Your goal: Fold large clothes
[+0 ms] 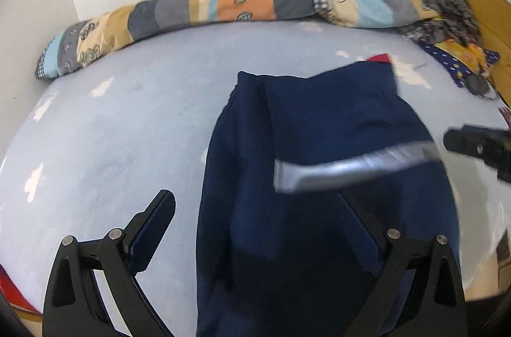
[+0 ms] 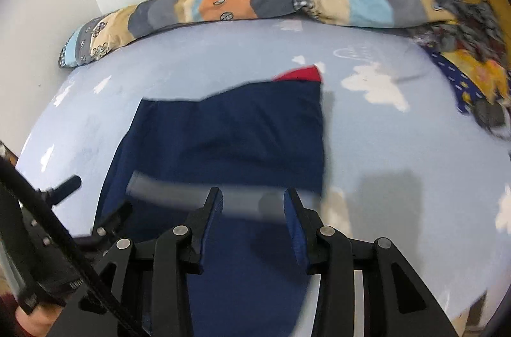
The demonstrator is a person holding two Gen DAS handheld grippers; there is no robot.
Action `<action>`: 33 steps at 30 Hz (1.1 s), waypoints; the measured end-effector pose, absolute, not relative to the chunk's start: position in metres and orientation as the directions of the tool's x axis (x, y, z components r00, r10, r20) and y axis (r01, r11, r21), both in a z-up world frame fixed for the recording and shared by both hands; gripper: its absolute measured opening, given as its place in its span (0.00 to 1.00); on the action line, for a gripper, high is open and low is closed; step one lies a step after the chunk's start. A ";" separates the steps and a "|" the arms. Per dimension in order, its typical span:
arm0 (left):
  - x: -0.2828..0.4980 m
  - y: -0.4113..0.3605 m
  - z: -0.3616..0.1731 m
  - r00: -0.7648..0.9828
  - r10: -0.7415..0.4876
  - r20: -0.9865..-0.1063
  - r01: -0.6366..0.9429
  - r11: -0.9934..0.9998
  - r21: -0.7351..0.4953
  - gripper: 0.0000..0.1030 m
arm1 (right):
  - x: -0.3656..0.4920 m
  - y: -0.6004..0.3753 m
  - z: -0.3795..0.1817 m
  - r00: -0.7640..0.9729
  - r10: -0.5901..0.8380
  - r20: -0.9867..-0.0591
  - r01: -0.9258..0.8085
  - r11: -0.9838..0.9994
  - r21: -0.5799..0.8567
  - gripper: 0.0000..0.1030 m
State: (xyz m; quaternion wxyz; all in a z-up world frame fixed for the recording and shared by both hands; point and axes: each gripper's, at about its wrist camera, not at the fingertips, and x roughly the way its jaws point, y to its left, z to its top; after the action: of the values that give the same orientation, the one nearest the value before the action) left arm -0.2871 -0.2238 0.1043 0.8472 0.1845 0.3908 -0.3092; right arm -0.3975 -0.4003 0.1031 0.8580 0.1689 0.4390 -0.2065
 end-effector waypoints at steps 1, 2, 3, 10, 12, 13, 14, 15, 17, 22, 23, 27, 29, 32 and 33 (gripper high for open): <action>-0.297 -0.217 0.103 0.517 -0.381 -0.766 0.663 0.745 0.077 0.97 | -0.413 -0.395 0.099 0.530 -0.190 -0.826 0.497 0.859 0.121 0.42; -0.305 -0.211 0.101 0.528 -0.380 -0.760 0.658 0.749 0.082 0.97 | -0.423 -0.386 0.094 0.527 -0.179 -0.831 0.495 0.859 0.129 0.42; -0.313 -0.204 0.097 0.537 -0.370 -0.758 0.648 0.757 0.089 0.97 | -0.441 -0.374 0.085 0.523 -0.176 -0.834 0.503 0.854 0.135 0.42; -0.329 -0.183 0.043 0.502 -0.337 -0.797 0.601 0.798 0.041 1.00 | -0.469 -0.347 0.023 0.443 -0.129 -0.887 0.506 0.853 0.129 0.61; -0.327 -0.181 0.044 0.500 -0.348 -0.793 0.600 0.800 0.027 1.00 | -0.465 -0.345 0.022 0.442 -0.120 -0.889 0.493 0.861 0.129 0.70; -0.329 -0.178 0.046 0.512 -0.344 -0.787 0.591 0.806 0.033 1.00 | -0.465 -0.344 0.022 0.439 -0.130 -0.889 0.494 0.861 0.118 0.71; -0.332 -0.175 0.048 0.524 -0.340 -0.781 0.583 0.811 0.038 1.00 | -0.466 -0.342 0.024 0.445 -0.137 -0.885 0.493 0.863 0.114 0.71; -0.336 -0.170 0.052 0.535 -0.335 -0.776 0.576 0.816 0.045 1.00 | -0.470 -0.341 0.031 0.468 -0.144 -0.872 0.490 0.863 0.121 0.69; -0.345 -0.163 0.061 0.561 -0.343 -0.753 0.571 0.820 0.052 1.00 | -0.481 -0.338 0.051 0.534 -0.181 -0.826 0.496 0.858 0.133 0.69; -0.373 -0.151 0.094 0.647 -0.397 -0.650 0.593 0.799 0.102 1.00 | -0.500 -0.342 0.072 0.592 -0.269 -0.760 0.545 0.828 0.131 0.69; -0.379 -0.151 0.098 0.658 -0.407 -0.633 0.598 0.794 0.112 1.00 | -0.500 -0.345 0.072 0.592 -0.270 -0.760 0.552 0.823 0.138 0.69; -0.395 -0.156 0.106 0.673 -0.436 -0.598 0.626 0.765 0.147 1.00 | -0.497 -0.352 0.072 0.575 -0.298 -0.762 0.580 0.805 0.124 0.76; -0.399 -0.159 0.108 0.670 -0.443 -0.595 0.640 0.752 0.161 1.00 | -0.496 -0.352 0.072 0.573 -0.302 -0.762 0.585 0.801 0.122 0.77; -0.402 -0.162 0.108 0.669 -0.451 -0.591 0.650 0.741 0.170 1.00 | -0.494 -0.350 0.070 0.569 -0.308 -0.763 0.587 0.801 0.115 0.78; -0.402 -0.163 0.108 0.661 -0.454 -0.597 0.655 0.738 0.162 1.00 | -0.492 -0.350 0.070 0.568 -0.309 -0.763 0.585 0.803 0.111 0.78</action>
State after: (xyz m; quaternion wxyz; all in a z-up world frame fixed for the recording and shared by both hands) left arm -0.4016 -0.1625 0.1084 0.8923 0.1850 0.2703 -0.3107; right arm -0.4924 -0.3495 0.0702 0.8672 0.1787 0.3867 -0.2577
